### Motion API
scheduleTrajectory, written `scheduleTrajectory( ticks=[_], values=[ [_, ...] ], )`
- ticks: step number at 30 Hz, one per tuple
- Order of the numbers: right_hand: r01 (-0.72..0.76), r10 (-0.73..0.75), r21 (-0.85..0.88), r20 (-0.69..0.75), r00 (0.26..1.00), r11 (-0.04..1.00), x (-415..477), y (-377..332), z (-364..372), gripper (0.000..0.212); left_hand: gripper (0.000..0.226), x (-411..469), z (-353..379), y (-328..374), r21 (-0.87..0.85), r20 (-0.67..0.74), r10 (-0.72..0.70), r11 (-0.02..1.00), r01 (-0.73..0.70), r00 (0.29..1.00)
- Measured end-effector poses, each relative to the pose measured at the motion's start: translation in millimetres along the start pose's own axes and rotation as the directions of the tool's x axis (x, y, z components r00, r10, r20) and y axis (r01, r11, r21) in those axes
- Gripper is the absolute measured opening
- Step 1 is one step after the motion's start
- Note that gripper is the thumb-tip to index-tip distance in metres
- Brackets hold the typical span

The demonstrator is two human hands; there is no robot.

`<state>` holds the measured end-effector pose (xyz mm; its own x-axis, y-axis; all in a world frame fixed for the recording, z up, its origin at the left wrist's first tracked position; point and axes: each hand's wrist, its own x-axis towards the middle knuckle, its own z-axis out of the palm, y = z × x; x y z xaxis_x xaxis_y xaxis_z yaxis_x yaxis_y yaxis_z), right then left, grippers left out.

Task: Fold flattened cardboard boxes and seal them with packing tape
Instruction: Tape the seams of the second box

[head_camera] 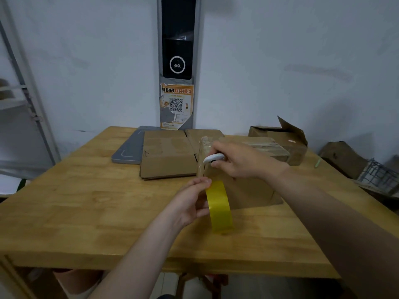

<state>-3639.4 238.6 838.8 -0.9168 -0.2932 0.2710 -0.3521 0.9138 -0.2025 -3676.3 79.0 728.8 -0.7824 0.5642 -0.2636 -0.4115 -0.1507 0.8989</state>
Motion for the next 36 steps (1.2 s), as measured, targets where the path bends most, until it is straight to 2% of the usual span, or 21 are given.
scheduleTrajectory(
  ticks=[2, 6, 8, 11, 15, 20, 22, 27, 32, 36],
  values=[
    [0.003, -0.003, -0.048, -0.005, 1.000, 0.999, 0.1, -1.5, 0.6, 0.020, 0.011, -1.7, -0.2, 0.8, -0.005, 0.012, -0.004, 1.000, 0.004, 1.000],
    [-0.052, 0.052, -0.018, 0.018, 0.998, 0.998, -2.6, 3.8, 3.9, 0.009, 0.013, -4.2, 0.1, 1.0, -0.015, 0.025, -0.001, 1.000, 0.001, 1.000],
    [-0.012, 0.012, -0.046, 0.005, 1.000, 0.999, -1.2, 5.6, 2.7, 0.017, 0.016, -4.1, -0.2, 0.7, -0.009, 0.027, 0.001, 1.000, 0.000, 1.000],
    [0.001, 0.000, -0.040, 0.029, 1.000, 0.999, 0.6, 2.6, -0.8, 0.009, 0.018, -5.5, 0.3, 1.1, -0.012, 0.030, 0.008, 1.000, -0.008, 1.000],
    [0.016, -0.009, -0.101, 0.063, 0.998, 0.995, 2.6, -3.7, 3.0, 0.030, 0.019, -6.0, 1.3, -0.6, 0.011, 0.017, 0.039, 0.999, -0.039, 0.999],
    [0.052, -0.021, -0.229, 0.137, 0.990, 0.972, 5.6, -4.8, 9.2, 0.006, 0.020, -8.6, 1.9, -2.5, -0.010, 0.011, 0.057, 0.998, -0.057, 0.998],
    [0.057, -0.018, -0.271, 0.145, 0.989, 0.961, 6.7, -4.3, 13.7, 0.003, 0.018, -9.8, 3.3, -2.2, -0.026, 0.014, 0.064, 0.998, -0.064, 0.998],
    [0.080, -0.023, -0.347, 0.163, 0.986, 0.934, 11.3, -9.3, 18.2, 0.019, 0.016, -10.9, 4.6, -5.1, -0.056, 0.014, 0.085, 0.995, -0.084, 0.996],
    [0.081, -0.012, -0.341, 0.200, 0.980, 0.936, 13.1, -9.9, 10.1, 0.019, 0.015, -8.2, 4.4, -4.6, -0.021, -0.001, 0.080, 0.997, -0.080, 0.997],
    [0.074, -0.001, -0.335, 0.212, 0.977, 0.939, 11.3, -5.8, 0.2, 0.030, 0.022, -6.1, 4.8, -2.5, 0.019, -0.013, 0.067, 0.998, -0.067, 0.998]
  ],
)
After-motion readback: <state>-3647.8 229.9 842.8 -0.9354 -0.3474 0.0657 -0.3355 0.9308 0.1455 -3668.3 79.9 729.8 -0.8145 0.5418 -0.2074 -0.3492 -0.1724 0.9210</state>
